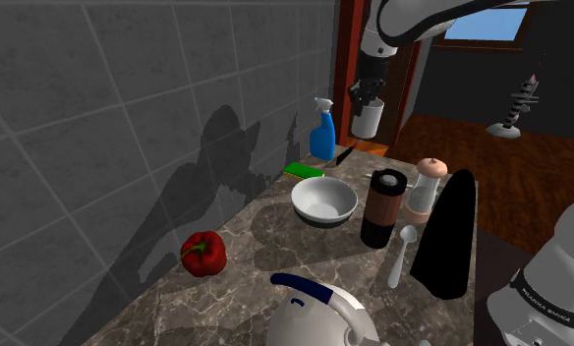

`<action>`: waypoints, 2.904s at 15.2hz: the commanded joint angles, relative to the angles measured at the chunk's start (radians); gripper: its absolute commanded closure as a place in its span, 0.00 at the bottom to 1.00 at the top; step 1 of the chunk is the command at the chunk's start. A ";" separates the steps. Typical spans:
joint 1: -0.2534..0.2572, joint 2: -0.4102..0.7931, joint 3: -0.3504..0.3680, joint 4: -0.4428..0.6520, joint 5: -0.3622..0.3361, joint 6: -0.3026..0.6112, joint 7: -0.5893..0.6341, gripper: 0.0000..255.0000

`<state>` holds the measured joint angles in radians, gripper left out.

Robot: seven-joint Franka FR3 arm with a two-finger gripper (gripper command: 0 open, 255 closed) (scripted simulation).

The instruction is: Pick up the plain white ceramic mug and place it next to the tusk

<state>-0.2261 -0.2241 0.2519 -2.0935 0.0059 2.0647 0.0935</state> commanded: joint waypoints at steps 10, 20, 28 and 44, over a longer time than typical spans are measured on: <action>-0.094 -0.006 -0.170 -0.024 0.016 0.019 -0.271 1.00; -0.093 0.022 -0.167 -0.131 0.015 0.154 -0.270 1.00; -0.093 0.061 -0.165 -0.203 0.013 0.264 -0.268 1.00; -0.094 0.149 -0.162 -0.286 0.004 0.435 -0.261 1.00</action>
<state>-0.3200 -0.0750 0.0896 -2.3793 0.0096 2.4993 -0.1681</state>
